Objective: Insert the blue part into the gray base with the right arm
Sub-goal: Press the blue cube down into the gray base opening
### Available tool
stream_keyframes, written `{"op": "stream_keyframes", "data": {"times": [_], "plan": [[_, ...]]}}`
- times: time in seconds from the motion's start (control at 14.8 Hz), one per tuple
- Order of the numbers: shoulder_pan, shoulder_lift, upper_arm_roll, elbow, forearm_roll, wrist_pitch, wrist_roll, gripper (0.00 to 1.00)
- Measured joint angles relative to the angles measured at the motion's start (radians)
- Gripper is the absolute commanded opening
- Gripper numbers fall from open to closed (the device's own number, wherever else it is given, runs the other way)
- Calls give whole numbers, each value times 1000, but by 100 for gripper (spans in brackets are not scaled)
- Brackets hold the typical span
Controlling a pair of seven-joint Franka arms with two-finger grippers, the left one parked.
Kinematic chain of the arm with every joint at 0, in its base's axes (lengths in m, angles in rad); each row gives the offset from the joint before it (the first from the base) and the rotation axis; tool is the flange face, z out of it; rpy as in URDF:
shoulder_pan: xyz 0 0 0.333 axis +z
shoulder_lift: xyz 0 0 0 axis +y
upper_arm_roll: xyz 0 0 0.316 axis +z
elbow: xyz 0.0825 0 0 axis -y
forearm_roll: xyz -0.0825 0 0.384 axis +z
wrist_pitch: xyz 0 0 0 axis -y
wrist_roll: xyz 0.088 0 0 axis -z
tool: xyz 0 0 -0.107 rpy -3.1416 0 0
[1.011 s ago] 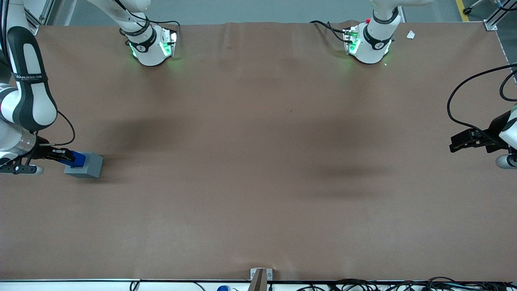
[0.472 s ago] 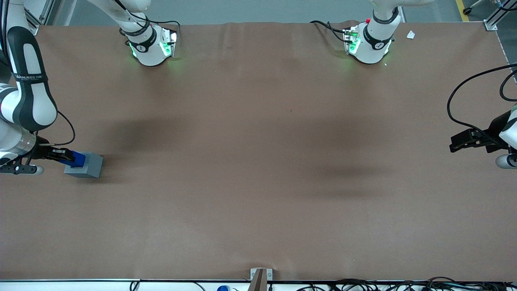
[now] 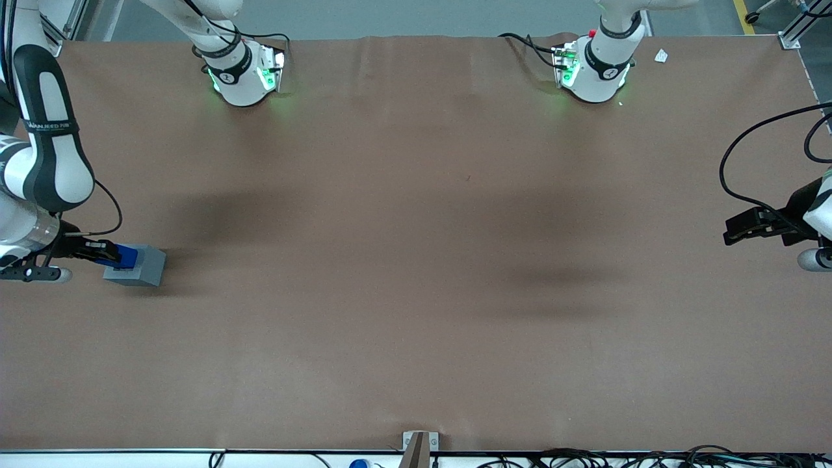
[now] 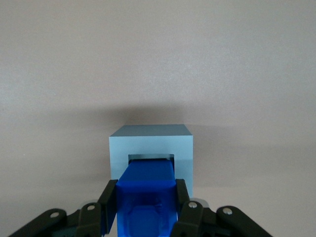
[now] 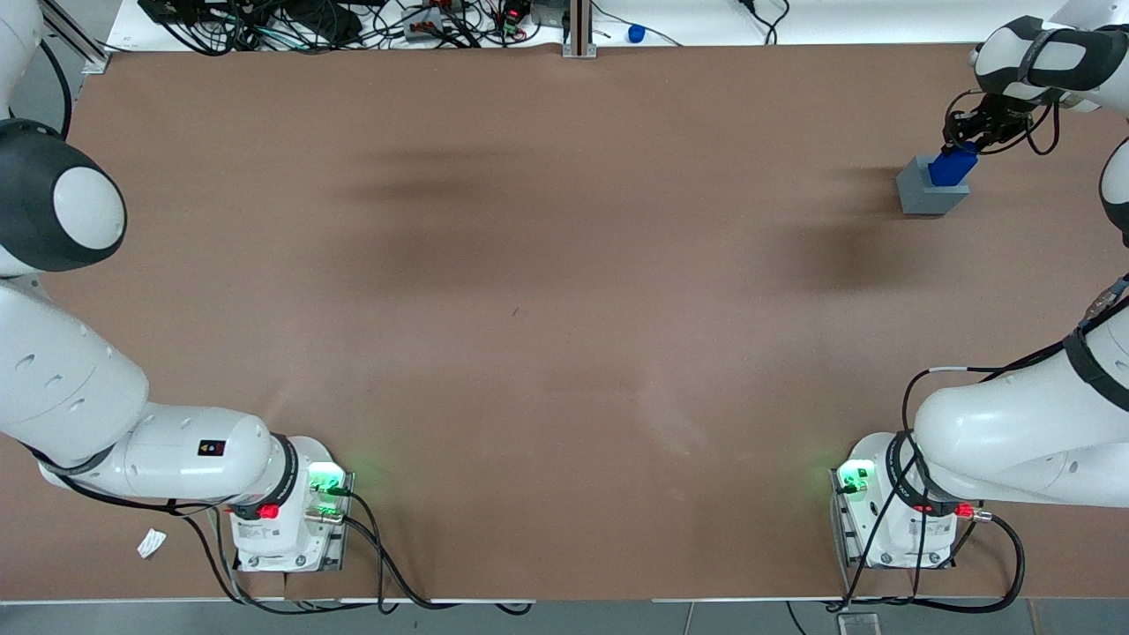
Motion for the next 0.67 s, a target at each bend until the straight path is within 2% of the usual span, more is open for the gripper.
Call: {"op": "stream_keyframes", "data": {"times": [0.4, 0.67], "plan": [[0, 8, 1, 1, 2, 19, -1, 33], [0, 9, 1, 2, 2, 20, -1, 26]]}}
